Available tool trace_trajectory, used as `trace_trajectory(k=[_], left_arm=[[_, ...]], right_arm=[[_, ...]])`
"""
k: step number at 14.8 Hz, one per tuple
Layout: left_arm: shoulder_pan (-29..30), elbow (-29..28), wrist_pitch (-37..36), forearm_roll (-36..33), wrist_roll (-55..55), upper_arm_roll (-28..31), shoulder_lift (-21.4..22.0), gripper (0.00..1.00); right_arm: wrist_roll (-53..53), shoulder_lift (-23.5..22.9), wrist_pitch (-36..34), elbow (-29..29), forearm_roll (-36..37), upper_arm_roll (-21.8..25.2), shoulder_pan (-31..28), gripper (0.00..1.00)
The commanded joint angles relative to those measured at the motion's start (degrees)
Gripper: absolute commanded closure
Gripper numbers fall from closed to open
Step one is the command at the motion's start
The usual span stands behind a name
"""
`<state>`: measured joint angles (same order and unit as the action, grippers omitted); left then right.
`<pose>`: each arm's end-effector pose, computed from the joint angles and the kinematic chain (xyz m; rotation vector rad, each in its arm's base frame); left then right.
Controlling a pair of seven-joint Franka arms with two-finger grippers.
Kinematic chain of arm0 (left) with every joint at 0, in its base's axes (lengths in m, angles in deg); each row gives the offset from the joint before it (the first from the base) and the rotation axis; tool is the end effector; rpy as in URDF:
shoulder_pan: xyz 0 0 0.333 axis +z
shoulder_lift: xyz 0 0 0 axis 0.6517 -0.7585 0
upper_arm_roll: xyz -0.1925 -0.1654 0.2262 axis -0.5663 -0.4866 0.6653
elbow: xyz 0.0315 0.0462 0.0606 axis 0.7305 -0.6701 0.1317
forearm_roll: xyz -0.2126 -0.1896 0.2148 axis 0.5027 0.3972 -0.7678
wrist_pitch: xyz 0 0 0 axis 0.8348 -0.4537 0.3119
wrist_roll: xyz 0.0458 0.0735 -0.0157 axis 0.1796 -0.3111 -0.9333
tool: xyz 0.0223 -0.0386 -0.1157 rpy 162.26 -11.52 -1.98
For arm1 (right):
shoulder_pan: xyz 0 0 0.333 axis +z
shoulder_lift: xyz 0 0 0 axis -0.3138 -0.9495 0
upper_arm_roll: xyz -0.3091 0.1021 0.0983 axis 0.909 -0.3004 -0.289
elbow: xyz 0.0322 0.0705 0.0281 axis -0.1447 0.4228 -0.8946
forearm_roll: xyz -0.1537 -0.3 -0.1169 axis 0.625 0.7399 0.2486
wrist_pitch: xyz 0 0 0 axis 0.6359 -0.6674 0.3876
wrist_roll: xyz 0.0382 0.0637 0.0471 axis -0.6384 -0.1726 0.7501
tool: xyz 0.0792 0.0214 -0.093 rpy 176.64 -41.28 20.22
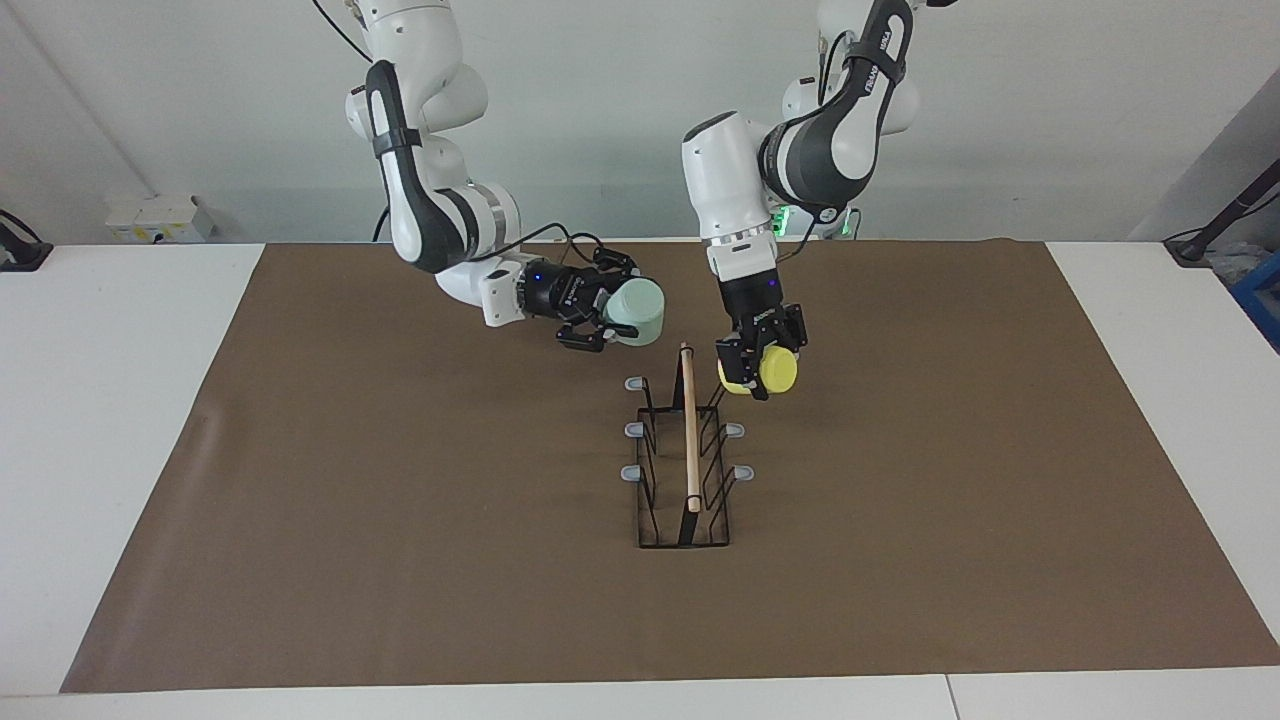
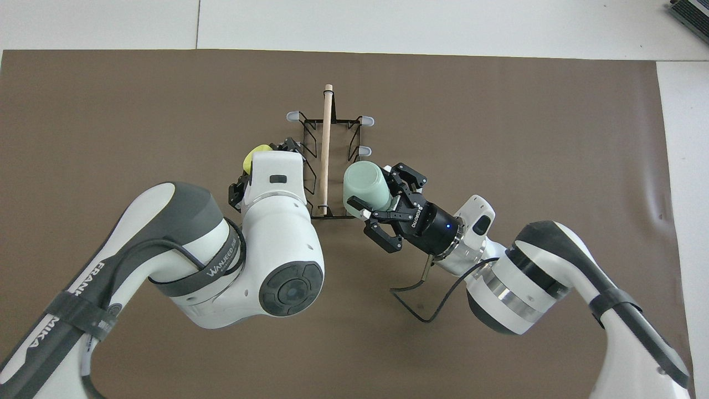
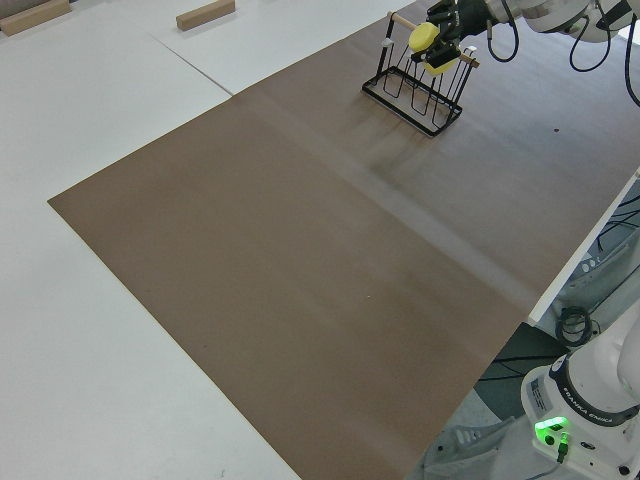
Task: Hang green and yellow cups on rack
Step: 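Carry the yellow cup to the rack while the right gripper carries the green cup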
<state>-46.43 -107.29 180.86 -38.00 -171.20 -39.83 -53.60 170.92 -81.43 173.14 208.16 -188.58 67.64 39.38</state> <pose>0.4829 -0.3062 0.4692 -2.7569 -0.9373 -1.1451 0.4787 0.2620 0.3944 -1.3314 -0.4752 -1.5104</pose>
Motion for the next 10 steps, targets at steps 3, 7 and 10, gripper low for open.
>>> trace_trajectory(k=[3, 7, 10], left_arm=[[-1.27, -3.02, -1.94, -6.87, -6.14, -0.12, 1.09, 1.00], [-2.59, -3.37, -2.03, -7.05, -7.19, -0.22, 0.74, 1.00], [-3.38, -2.76, -4.31, -12.04, -12.27, -0.65, -2.15, 1.00]], right_arm=[[2.02, -2.49, -0.72, -0.74, -1.89, -0.34, -0.97, 1.00], [5.09, -5.83, -1.16, -3.02, -1.28, -0.34, -0.88, 1.00], [8.35, -7.59, -0.64, -5.48, -1.36, -0.34, -1.06, 1.00]])
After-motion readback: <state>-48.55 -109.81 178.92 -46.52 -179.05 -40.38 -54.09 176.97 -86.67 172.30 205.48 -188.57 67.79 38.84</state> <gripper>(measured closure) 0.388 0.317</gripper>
